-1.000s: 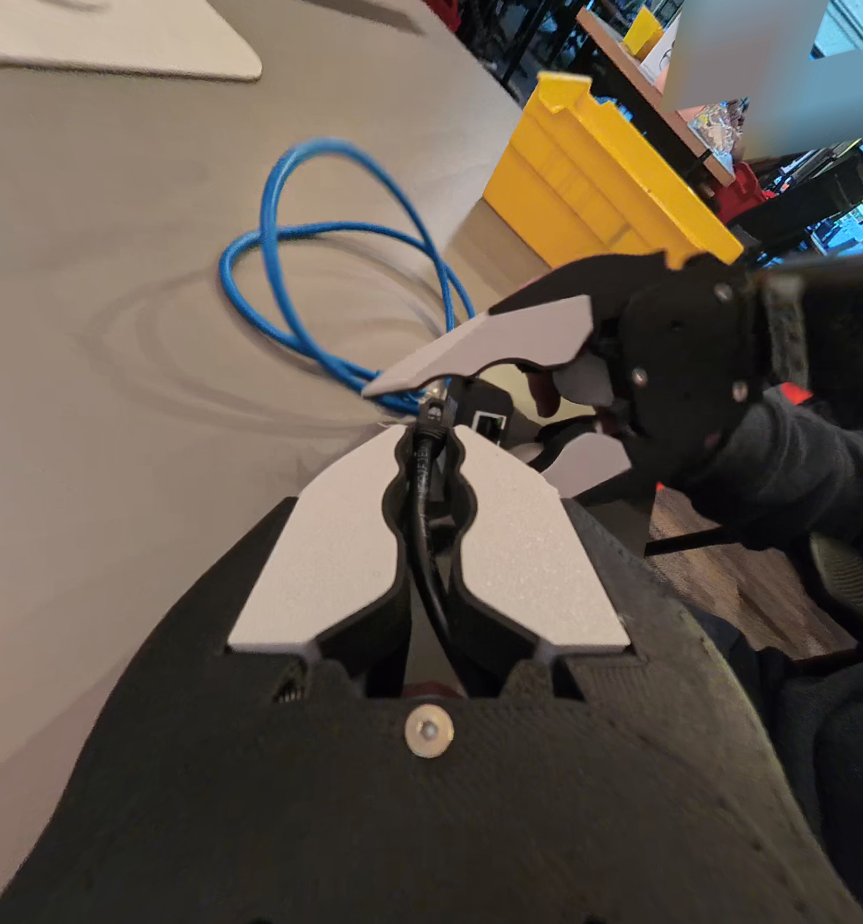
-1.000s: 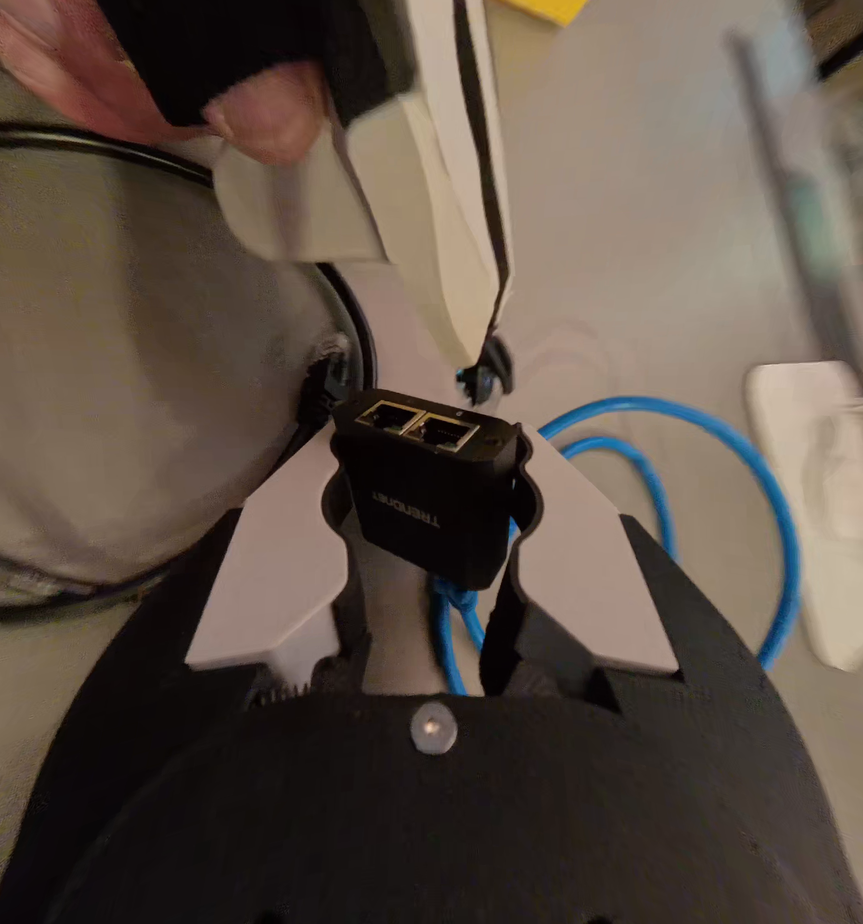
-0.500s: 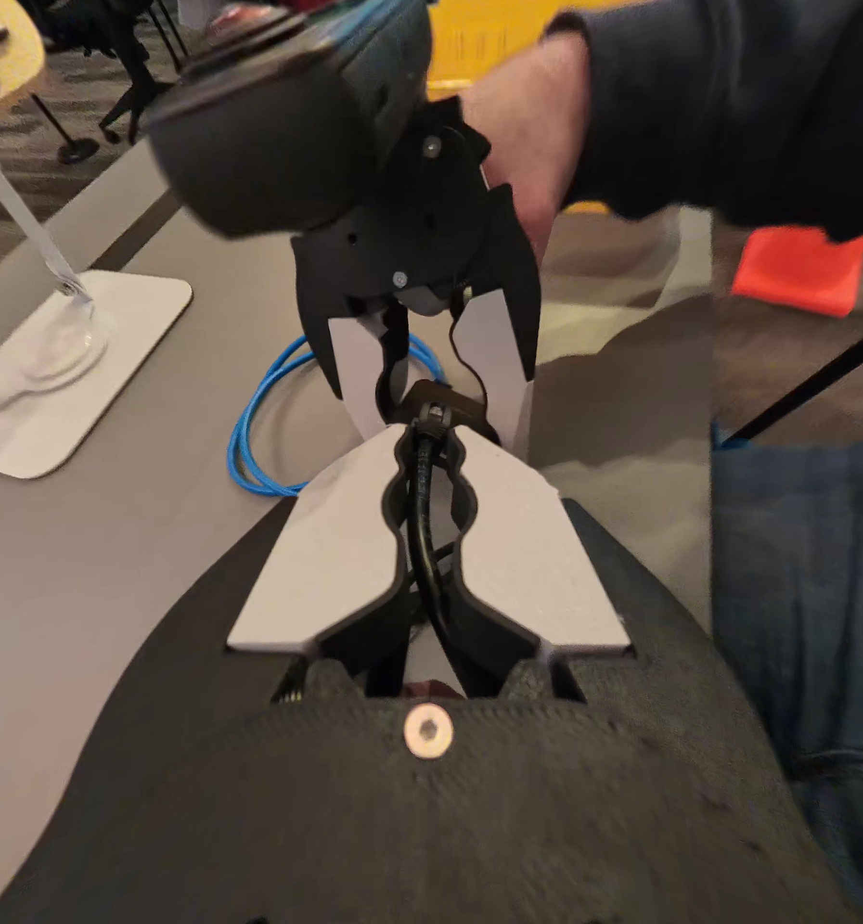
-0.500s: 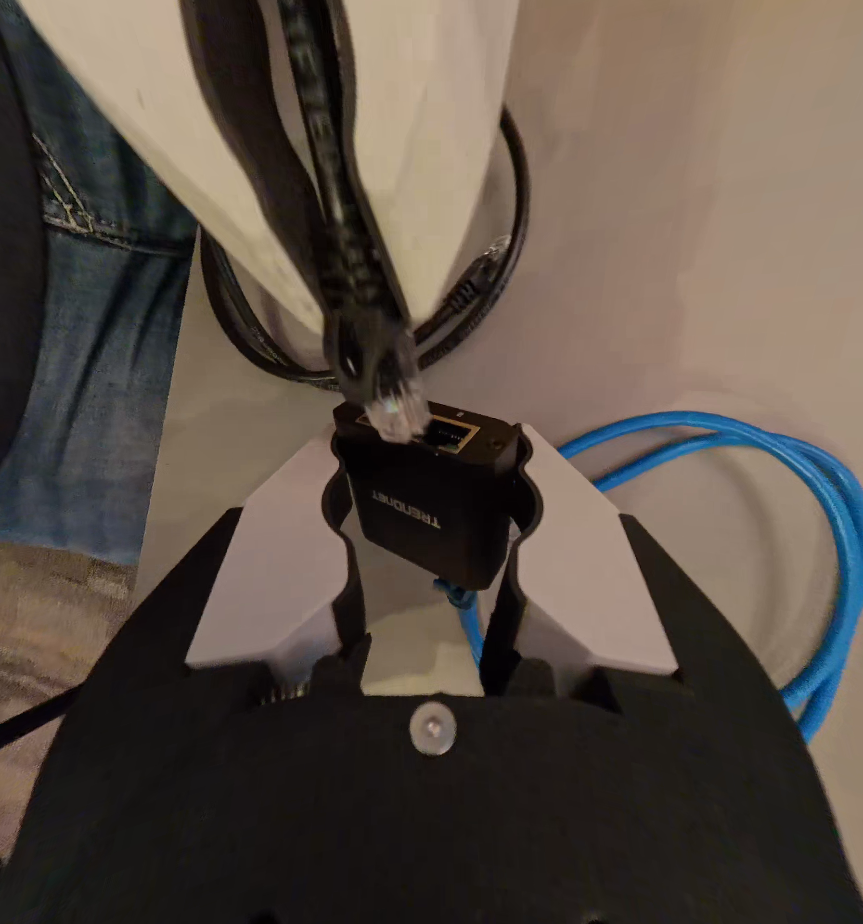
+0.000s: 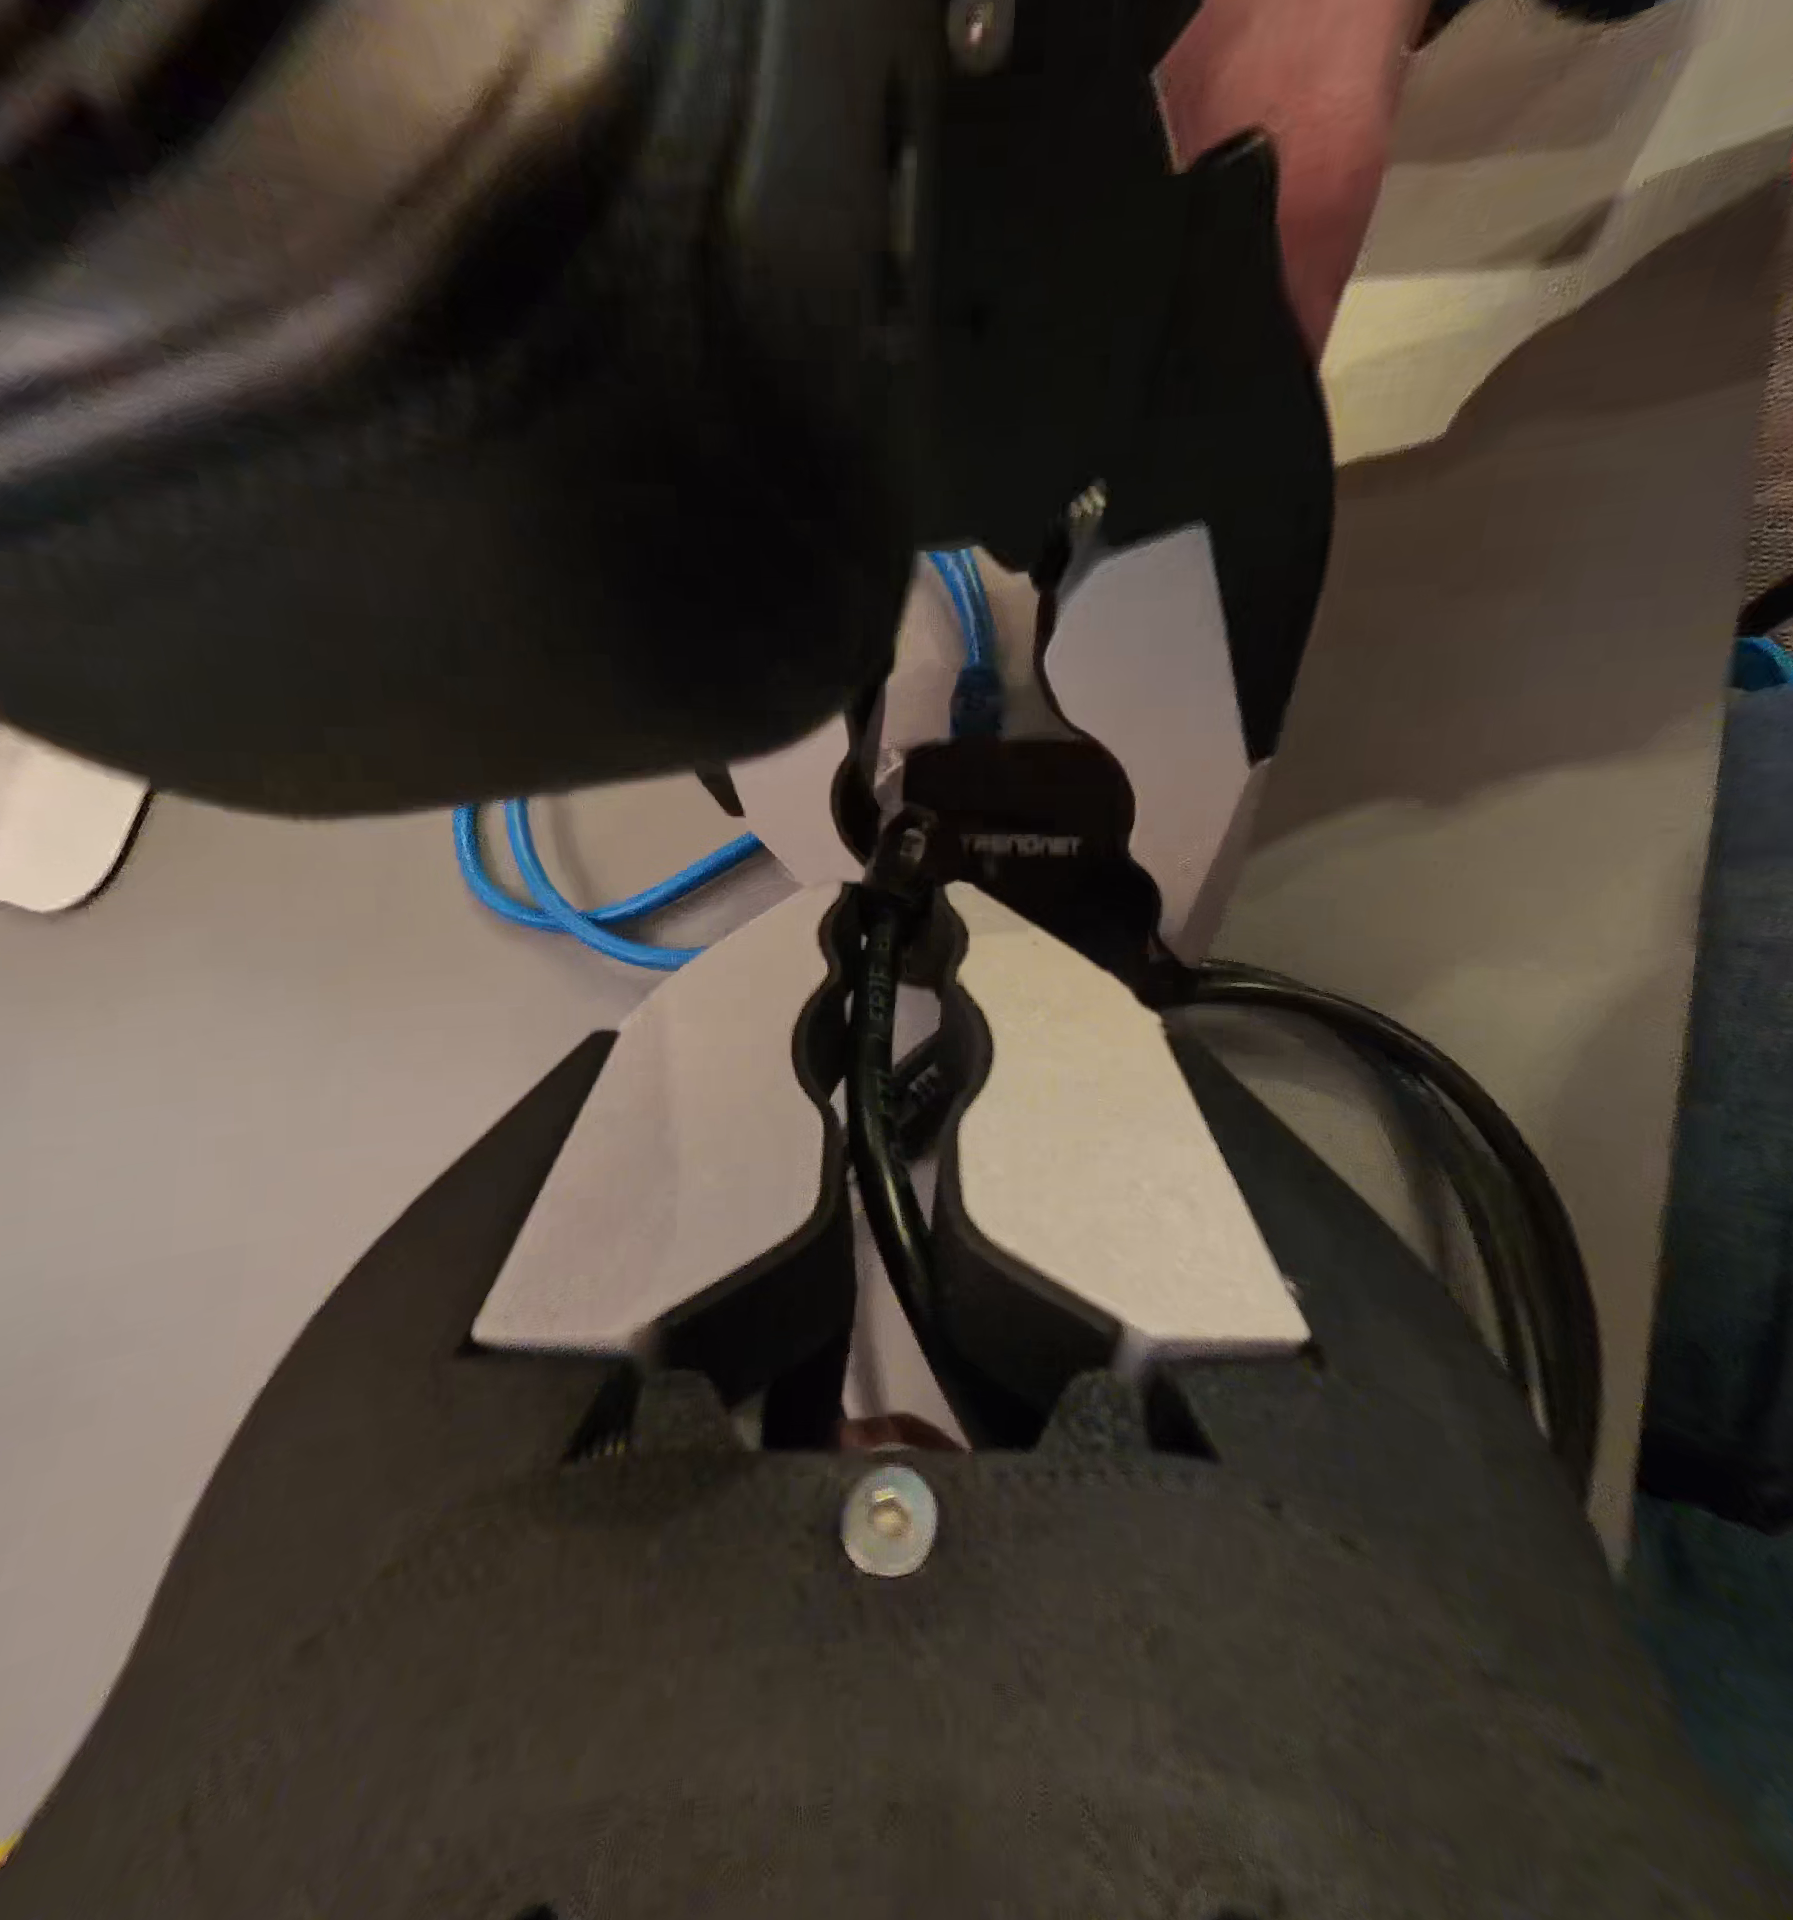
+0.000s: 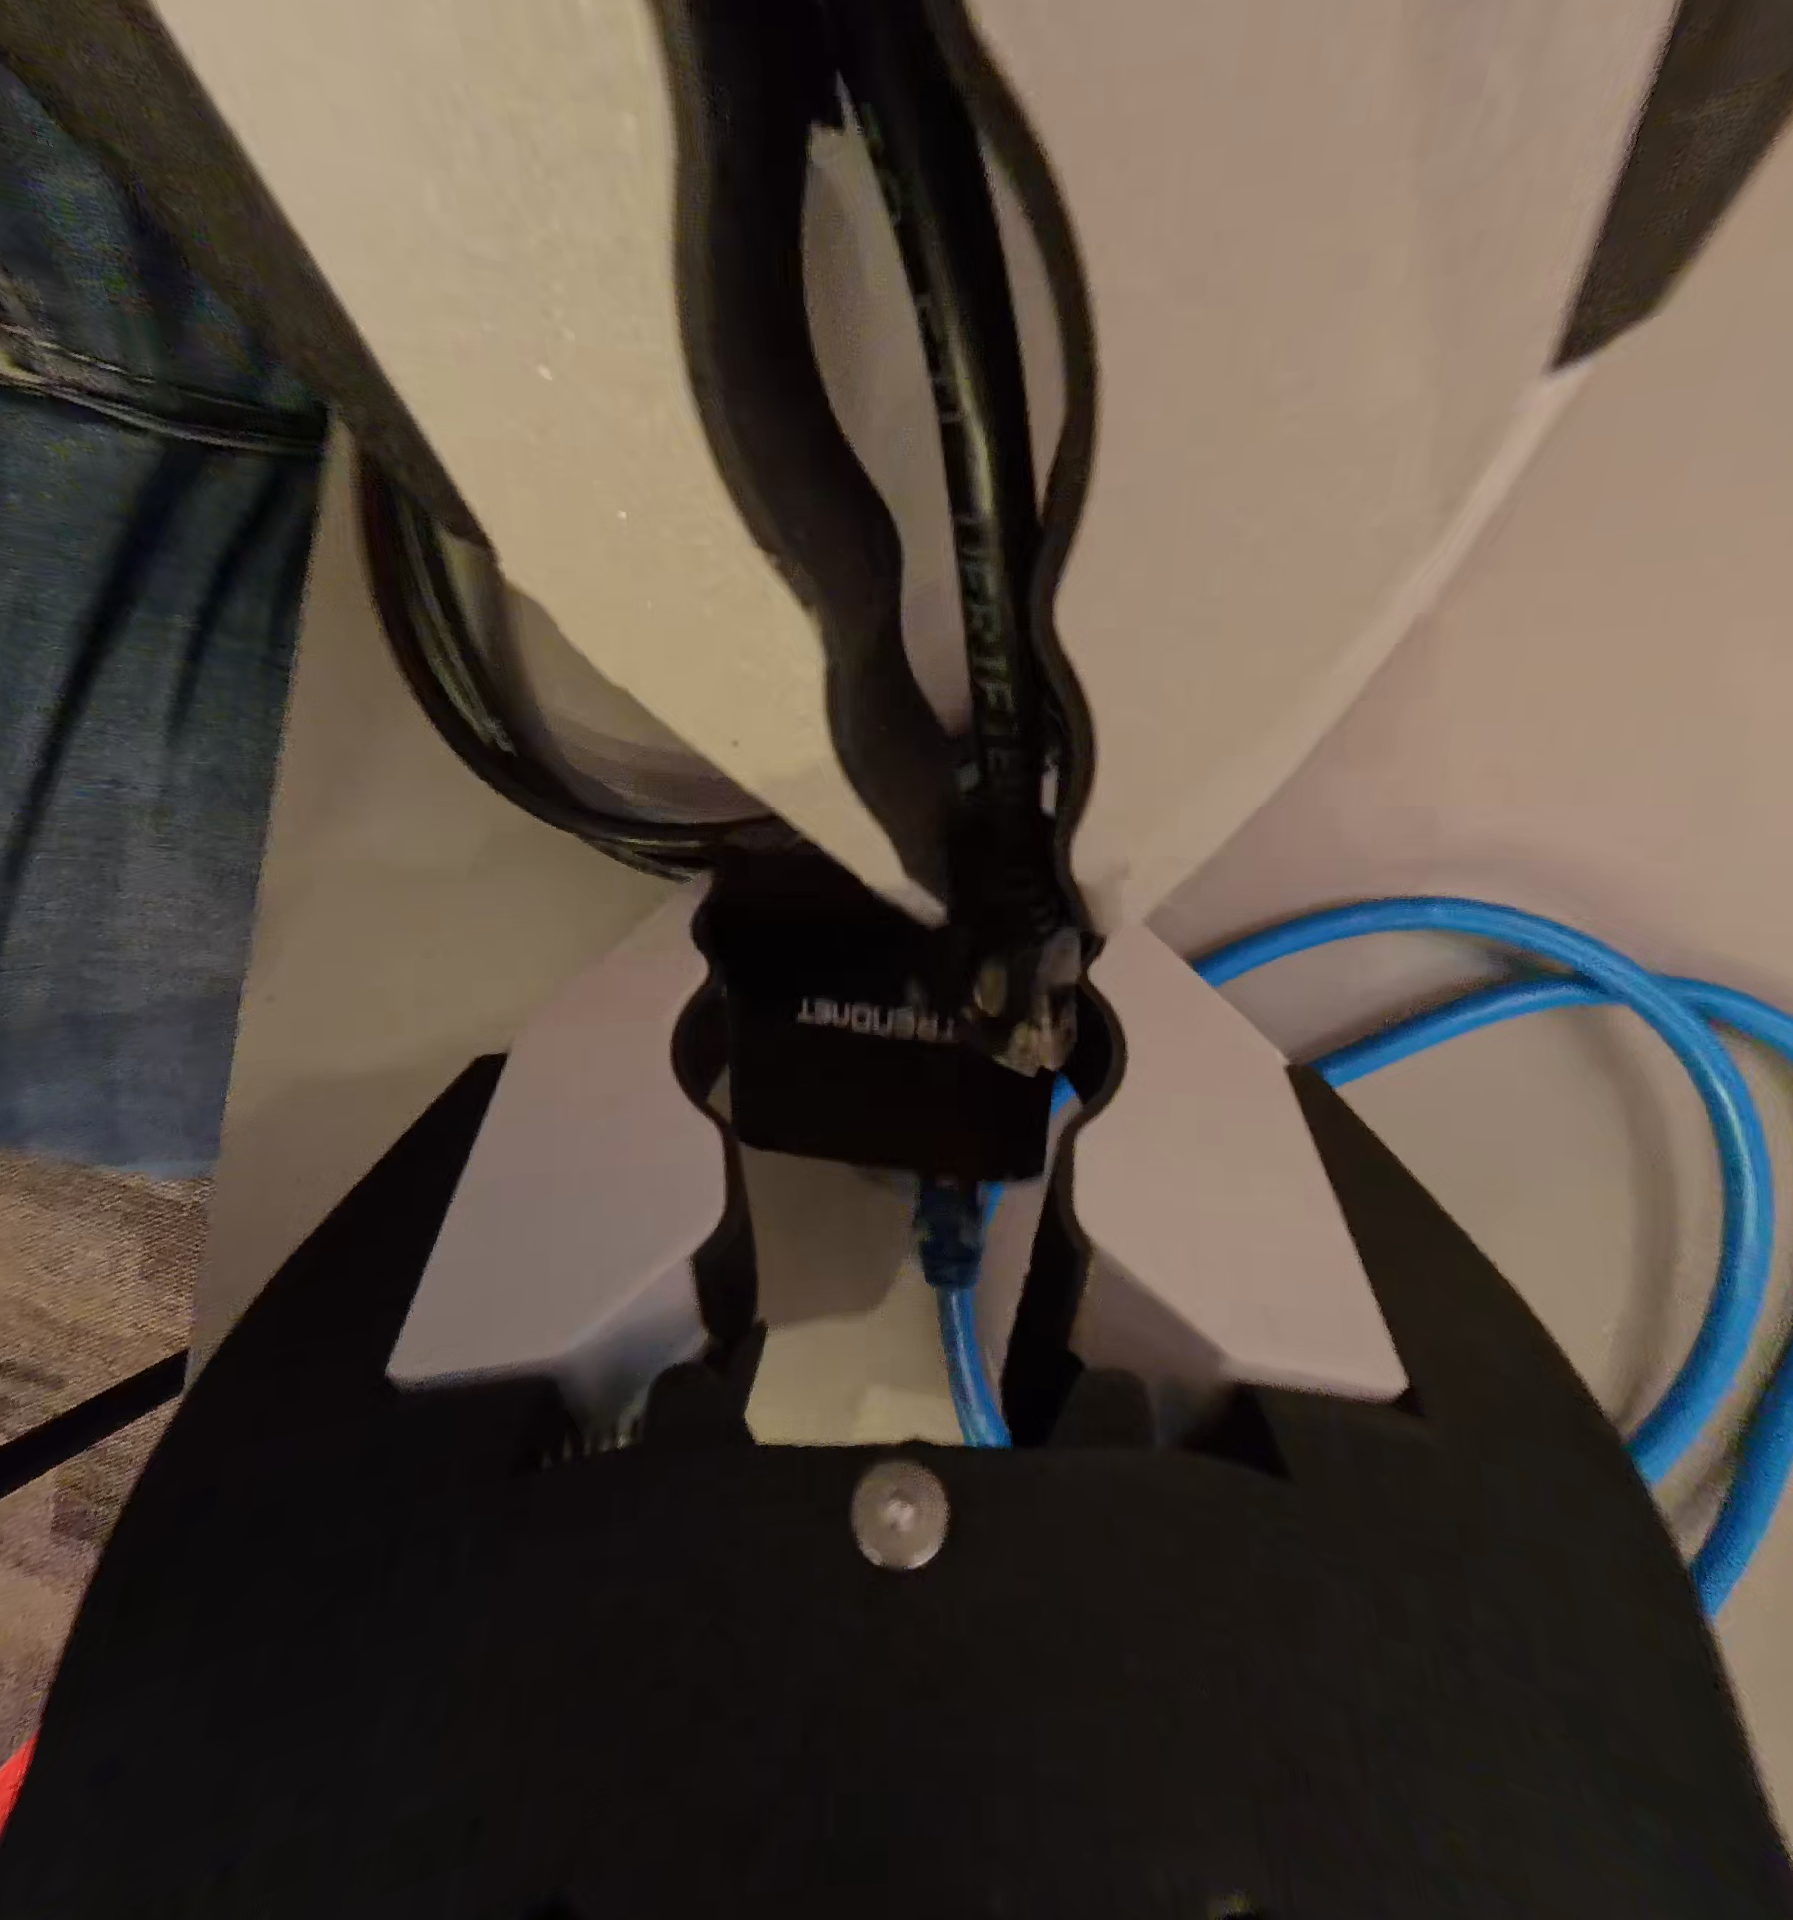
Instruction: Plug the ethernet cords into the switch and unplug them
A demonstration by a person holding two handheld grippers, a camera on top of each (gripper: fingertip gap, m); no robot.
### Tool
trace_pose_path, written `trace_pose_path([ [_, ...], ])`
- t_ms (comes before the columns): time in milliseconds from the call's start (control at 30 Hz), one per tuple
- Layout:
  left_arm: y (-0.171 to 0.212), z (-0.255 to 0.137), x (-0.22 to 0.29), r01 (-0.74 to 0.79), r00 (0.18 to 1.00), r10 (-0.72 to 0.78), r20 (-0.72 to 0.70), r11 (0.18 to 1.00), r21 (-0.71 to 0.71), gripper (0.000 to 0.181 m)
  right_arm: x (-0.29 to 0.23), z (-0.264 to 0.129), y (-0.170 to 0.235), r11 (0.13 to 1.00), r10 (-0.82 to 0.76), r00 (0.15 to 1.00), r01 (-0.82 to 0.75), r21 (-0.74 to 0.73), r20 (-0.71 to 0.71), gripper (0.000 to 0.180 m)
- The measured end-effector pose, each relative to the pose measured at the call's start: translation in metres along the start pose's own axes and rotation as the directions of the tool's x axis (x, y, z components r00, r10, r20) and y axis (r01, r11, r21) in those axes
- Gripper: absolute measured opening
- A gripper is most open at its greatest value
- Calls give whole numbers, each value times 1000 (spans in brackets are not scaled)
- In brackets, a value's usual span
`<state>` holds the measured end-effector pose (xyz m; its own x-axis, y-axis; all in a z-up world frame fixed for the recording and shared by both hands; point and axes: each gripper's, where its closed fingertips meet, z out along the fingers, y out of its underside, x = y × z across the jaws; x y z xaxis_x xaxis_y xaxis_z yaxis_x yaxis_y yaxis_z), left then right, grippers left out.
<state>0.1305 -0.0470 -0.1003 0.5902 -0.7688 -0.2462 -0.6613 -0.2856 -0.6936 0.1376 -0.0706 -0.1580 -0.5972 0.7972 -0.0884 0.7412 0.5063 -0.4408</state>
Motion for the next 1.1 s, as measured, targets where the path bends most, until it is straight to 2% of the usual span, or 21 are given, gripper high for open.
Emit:
trace_pose_path([
  [67,0,0,2,67,997,-66,-31,997,30,12,2,0,0,1000,5,999,-5,5,-40,62],
  [167,12,5,2,66,998,-67,-10,997,-26,12,6,-2,1,1000,-19,989,20,6,-146,62],
  [233,11,3,4,110,993,-110,-45,994,3,12,3,-3,4,1000,-21,988,19,-9,-155,61],
  [333,12,2,2,97,995,-97,-35,995,-7,12,4,-4,3,1000,-15,988,14,-8,-154,59],
  [467,6,-9,-3,112,993,-112,-25,993,37,12,4,-13,-6,998,5,992,4,68,-127,59],
  [633,1,-30,-10,75,997,-75,-5,993,92,12,-3,-35,-9,990,44,999,-45,137,7,59],
  [800,-7,-37,-7,26,1000,-25,-6,990,138,12,-3,-56,-10,993,33,997,-40,107,75,58],
  [1100,-25,-42,-14,106,994,-102,-33,969,222,12,-1,-78,-12,1000,0,996,-3,28,86,59],
])
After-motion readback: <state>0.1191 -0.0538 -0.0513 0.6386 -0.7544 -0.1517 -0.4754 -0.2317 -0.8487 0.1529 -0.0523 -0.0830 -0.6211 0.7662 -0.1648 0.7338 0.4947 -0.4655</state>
